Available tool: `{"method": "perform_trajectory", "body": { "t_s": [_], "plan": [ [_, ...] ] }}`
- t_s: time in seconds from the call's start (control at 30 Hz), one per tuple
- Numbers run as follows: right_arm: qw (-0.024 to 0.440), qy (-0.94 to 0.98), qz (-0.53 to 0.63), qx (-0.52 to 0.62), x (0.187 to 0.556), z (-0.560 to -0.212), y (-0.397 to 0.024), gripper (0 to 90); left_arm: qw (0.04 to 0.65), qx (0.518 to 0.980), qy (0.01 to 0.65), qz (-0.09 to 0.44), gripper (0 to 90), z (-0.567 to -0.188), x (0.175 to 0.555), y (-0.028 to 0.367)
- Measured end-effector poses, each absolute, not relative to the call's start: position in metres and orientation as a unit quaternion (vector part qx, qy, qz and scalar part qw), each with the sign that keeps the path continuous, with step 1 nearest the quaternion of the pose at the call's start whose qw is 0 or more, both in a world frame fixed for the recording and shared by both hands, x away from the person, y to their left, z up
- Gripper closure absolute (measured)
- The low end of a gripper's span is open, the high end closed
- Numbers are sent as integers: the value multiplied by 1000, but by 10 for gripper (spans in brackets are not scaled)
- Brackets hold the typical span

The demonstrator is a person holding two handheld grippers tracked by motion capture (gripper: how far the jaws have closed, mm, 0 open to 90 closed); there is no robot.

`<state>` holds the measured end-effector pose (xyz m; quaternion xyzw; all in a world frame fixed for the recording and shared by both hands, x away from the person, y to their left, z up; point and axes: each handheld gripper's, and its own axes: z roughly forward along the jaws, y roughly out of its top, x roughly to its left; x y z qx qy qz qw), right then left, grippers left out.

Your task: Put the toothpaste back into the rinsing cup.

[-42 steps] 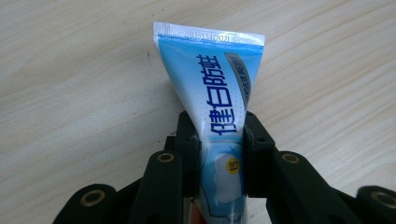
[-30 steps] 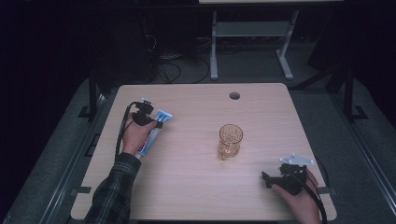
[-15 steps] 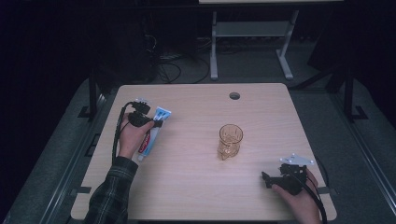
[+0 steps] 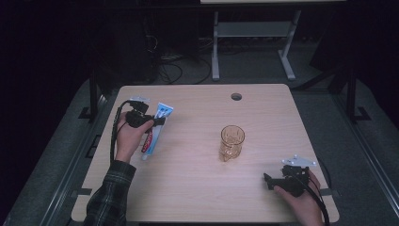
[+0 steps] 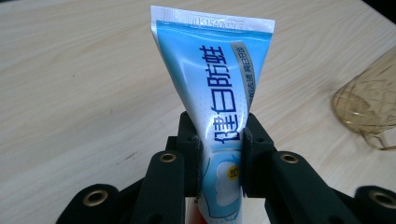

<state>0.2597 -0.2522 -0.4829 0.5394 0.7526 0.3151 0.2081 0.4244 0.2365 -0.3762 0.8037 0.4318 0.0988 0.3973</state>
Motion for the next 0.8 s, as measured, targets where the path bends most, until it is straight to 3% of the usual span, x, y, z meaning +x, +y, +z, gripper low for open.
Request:
{"method": "perform_trajectory", "body": {
  "t_s": [0.8],
  "plan": [
    [208,753,315,540,260,-483,-252,8,486,797,347,89,733,-339,407,207]
  ]
}}
